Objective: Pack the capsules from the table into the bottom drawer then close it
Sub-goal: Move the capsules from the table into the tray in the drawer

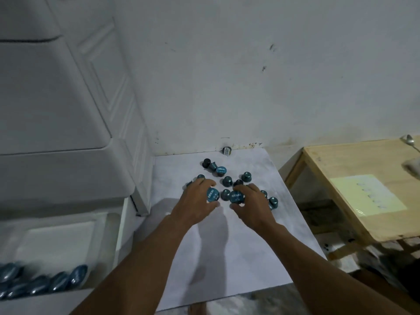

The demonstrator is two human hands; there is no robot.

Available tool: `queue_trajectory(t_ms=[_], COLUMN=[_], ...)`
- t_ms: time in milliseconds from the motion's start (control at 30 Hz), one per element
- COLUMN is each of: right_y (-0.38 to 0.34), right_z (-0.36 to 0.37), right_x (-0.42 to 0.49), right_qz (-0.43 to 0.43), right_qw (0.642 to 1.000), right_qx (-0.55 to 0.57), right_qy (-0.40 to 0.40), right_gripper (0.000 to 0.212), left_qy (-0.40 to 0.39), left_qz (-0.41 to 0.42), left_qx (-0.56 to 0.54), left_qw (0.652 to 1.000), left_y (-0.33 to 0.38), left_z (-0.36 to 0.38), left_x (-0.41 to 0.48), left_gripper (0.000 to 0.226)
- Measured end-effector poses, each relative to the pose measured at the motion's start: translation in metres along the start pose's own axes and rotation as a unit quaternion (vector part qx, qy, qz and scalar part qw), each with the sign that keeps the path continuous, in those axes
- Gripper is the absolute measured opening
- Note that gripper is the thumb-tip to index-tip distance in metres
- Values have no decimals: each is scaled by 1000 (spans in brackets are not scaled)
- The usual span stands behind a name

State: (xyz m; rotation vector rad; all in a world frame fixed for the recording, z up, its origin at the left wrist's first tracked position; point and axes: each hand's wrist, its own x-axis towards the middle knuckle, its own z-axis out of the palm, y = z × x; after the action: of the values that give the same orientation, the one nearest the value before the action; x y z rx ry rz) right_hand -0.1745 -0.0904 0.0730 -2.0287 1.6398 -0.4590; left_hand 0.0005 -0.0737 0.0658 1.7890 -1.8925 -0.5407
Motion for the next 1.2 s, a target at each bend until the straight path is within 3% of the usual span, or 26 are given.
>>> queue_trajectory(t_ms=[367,567,733,867,1200], right_y=[-73,-138,-193,-238,-326], right_z=[-6,18,50,84,156], right_x=[-93,-128,-143,-146,-164], right_qz=[-122,-193,-231,-236,-190], right_qw=[991,978,970,969,978], right_qx=[60,78,77,69,88], right_qy=[7,-9,-23,-12,-7], right_gripper=[50,46,35,29,47], left_qy=[148,216,239,231,140], left_qz=[-80,-136,-132,-126,-135], left_qx=[-54,-59,-17,12,5], left_qw=[984,965,962,965,981], left_y=[21,-2,-45,-85,-178], left_z=[-58,-110,-150,-185,-255], left_x=[-138,-203,-245,-269,-291], left_gripper=[48,48,44,46,49])
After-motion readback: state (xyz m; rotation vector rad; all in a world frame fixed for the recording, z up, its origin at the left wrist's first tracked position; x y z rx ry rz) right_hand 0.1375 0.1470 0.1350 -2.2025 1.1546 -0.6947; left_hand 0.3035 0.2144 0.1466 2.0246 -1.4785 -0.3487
